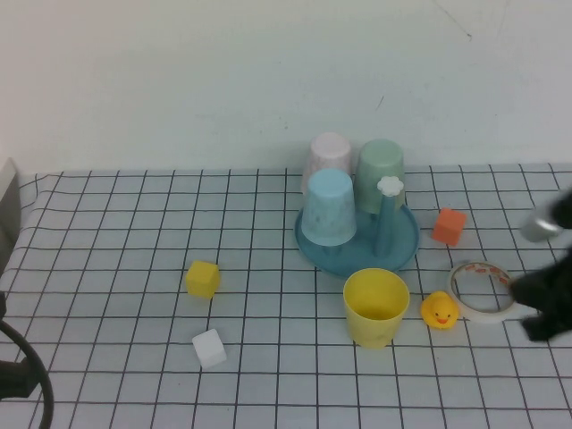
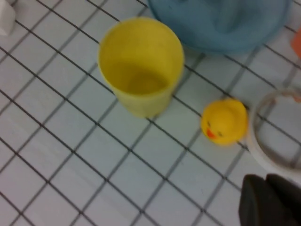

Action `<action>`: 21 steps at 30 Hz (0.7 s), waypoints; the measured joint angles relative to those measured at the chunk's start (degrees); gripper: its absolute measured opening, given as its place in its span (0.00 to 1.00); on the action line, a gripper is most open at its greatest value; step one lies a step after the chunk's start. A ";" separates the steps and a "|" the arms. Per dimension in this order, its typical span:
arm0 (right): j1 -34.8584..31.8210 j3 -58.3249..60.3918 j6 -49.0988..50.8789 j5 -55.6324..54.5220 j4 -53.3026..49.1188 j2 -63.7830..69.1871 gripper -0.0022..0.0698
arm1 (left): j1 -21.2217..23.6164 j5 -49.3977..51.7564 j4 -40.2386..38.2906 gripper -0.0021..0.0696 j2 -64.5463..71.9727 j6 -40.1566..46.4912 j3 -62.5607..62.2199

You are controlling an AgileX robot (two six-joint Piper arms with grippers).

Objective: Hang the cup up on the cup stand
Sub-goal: Pick up the cup from the table

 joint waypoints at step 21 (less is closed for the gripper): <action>10.20 -32.06 2.58 3.16 2.62 39.24 0.62 | 0.00 0.90 -0.26 0.03 0.00 -0.24 0.00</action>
